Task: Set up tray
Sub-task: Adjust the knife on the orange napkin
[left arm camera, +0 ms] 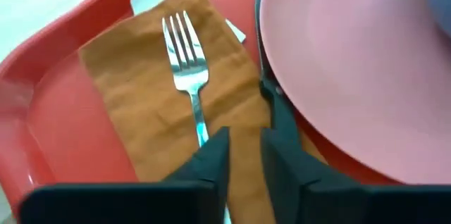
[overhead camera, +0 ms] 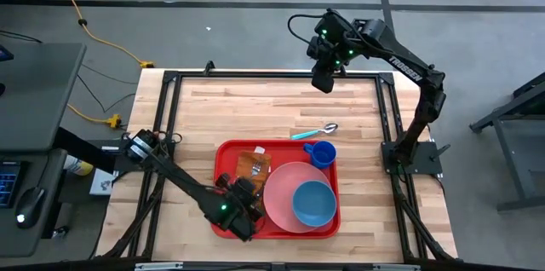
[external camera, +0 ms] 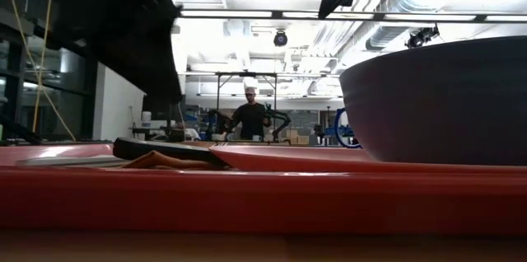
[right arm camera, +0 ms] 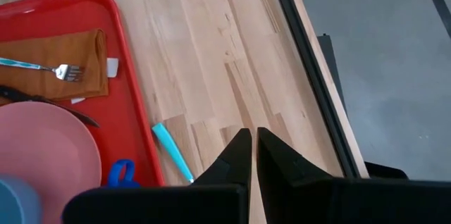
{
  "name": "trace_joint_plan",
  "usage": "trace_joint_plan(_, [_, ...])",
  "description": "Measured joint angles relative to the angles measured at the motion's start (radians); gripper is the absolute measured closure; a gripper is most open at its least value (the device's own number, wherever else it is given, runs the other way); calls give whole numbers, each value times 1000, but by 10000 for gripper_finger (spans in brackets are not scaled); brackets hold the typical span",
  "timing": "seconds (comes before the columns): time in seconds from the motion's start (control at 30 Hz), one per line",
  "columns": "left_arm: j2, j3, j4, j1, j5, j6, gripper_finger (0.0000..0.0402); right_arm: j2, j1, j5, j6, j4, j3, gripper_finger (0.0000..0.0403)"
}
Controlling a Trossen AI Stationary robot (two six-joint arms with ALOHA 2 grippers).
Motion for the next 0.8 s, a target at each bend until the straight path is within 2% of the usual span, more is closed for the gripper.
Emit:
trace_joint_plan(0.13, [0,0,32,31,80,140,379,0,0,-4,-8,-5,0,403])
trace_joint_plan(0.2, [0,0,46,45,123,215,389,0,0,-4,-10,-13,0,403])
trace_joint_plan(0.27, [0,0,52,59,175,266,372,0,0,-5,-11,-20,0,403])
trace_joint_plan(0.57, [0,0,60,123,367,411,236,0,0,-6,-15,-38,0,403])
trace_joint_plan(0.8, [0,0,87,154,398,421,190,0,0,-5,-18,-38,0,403])
